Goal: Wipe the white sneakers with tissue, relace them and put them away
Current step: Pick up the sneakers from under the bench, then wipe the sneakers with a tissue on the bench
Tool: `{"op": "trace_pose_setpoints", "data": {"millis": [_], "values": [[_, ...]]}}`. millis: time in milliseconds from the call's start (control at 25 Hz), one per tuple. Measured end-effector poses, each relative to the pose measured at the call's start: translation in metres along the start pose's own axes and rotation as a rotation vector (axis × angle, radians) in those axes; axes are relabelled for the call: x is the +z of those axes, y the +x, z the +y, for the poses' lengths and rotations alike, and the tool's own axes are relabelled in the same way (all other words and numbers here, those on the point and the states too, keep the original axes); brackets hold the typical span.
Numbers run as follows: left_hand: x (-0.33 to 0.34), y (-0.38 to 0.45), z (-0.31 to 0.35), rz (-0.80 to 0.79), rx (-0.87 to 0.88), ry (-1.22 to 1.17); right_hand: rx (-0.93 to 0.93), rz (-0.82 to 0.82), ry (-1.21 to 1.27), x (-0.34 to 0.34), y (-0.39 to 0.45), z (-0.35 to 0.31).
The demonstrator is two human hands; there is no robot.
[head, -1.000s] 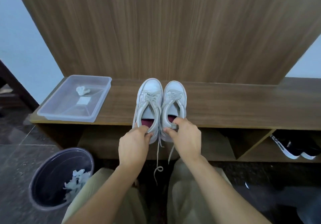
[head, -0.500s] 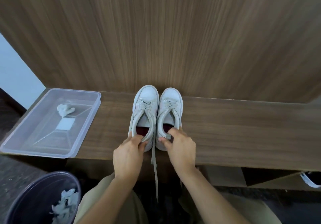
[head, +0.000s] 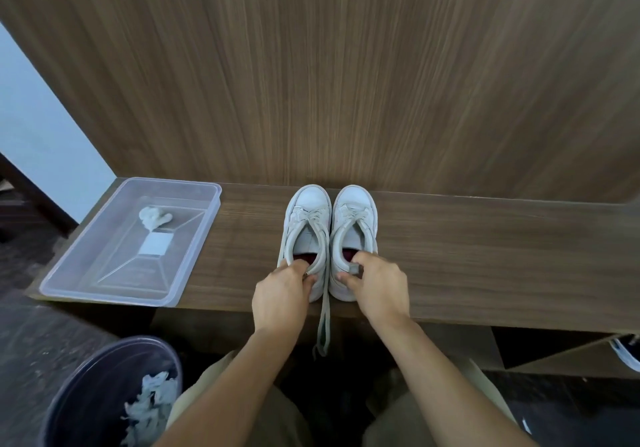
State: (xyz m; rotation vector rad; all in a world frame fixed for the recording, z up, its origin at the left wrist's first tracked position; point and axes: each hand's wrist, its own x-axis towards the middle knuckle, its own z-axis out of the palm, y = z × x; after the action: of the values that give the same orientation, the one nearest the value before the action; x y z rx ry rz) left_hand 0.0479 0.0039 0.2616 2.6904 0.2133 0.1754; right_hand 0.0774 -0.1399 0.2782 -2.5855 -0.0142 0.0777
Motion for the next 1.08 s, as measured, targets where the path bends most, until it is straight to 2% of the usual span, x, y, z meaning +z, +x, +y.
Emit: {"op": "trace_pose_setpoints", "data": {"millis": [280, 360, 440, 520, 560, 680, 800, 880, 960, 1080], "values": [[-0.027, 0.003, -0.008, -0.239, 0.008, -0.075, 0.047, -0.153, -0.089, -0.019, -0.006, -0.014], [-0.042, 0.007, -0.018, -0.174, 0.034, 0.021, 0.065, -0.170, -0.184, -0.023, -0.009, -0.022], [-0.056, 0.024, -0.036, 0.003, 0.018, 0.082, 0.036, -0.082, -0.308, -0.025, -0.011, -0.037], [-0.067, 0.055, -0.068, 0.129, -0.077, 0.096, -0.078, 0.067, -0.434, -0.023, -0.008, -0.052], [-0.072, 0.073, -0.089, 0.128, -0.134, 0.142, -0.134, 0.105, -0.441, -0.021, -0.005, -0.059], [-0.074, 0.119, -0.156, -0.025, -0.348, 0.427, -0.249, 0.105, -0.385, -0.009, 0.013, -0.068], [-0.065, 0.141, -0.198, -0.116, -0.516, 0.432, -0.305, 0.170, -0.374, 0.004, 0.029, -0.060], [-0.058, 0.147, -0.210, -0.157, -0.541, 0.401, -0.294, 0.178, -0.377, 0.011, 0.037, -0.051], [-0.056, 0.147, -0.210, -0.089, -0.505, 0.380, -0.298, 0.218, -0.380, 0.014, 0.041, -0.044], [-0.059, 0.145, -0.180, 0.178, -0.468, 0.251, -0.334, 0.271, -0.315, 0.016, 0.043, -0.035]]}}
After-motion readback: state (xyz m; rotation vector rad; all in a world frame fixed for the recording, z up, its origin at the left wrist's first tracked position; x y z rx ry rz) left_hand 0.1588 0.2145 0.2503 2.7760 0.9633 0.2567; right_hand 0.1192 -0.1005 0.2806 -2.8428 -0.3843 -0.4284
